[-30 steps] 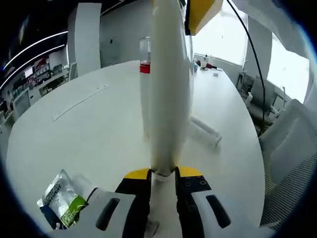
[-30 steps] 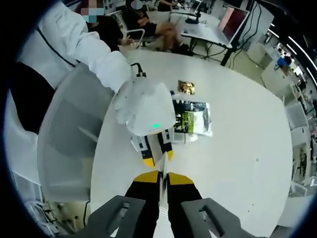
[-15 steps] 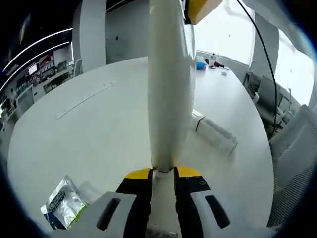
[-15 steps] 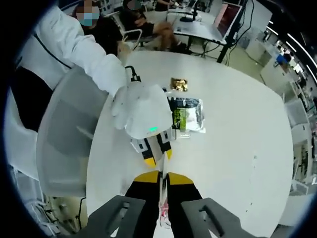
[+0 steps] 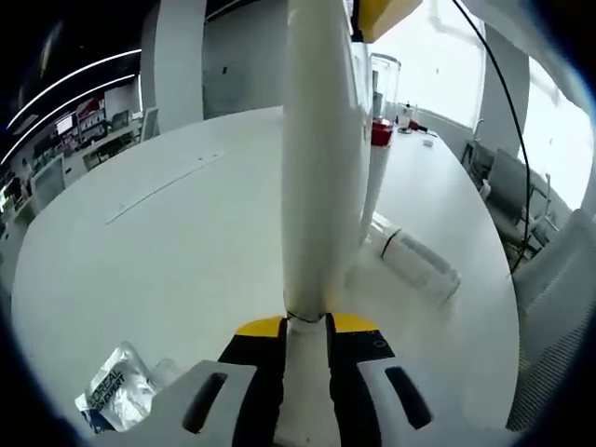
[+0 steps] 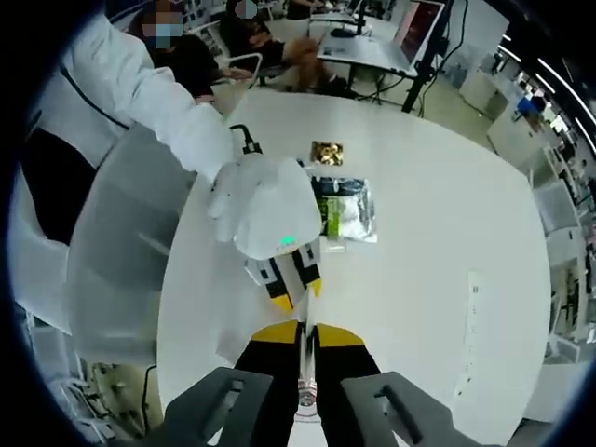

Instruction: Arrange the skincare products in the storage area until every visible bottle or jar stands upright without overlapping.

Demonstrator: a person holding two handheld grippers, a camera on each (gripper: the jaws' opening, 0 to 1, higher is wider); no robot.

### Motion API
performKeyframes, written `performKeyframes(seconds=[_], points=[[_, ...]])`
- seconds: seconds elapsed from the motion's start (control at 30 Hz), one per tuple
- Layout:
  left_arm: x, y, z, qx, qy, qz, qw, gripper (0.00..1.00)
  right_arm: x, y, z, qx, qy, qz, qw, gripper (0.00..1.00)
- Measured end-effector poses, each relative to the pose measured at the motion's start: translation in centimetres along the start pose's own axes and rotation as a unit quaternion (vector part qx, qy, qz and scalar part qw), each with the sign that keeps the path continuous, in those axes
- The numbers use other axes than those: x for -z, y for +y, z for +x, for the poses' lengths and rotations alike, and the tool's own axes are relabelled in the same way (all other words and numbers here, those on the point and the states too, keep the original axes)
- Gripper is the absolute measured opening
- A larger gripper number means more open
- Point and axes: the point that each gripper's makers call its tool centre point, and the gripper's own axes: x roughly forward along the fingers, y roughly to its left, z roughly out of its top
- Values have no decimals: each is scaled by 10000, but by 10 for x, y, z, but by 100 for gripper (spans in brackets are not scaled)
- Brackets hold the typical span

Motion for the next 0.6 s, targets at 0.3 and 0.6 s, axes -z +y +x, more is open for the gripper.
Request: performKeyframes(seconds=[0.3,0.6], points=[[-1,1,2,35,-2,11,10000,15,1,1,0,-50,58,26,10000,0],[-1,2,4,76,16,55,10000,16,3,2,-1,-129,77,154,9998,0]])
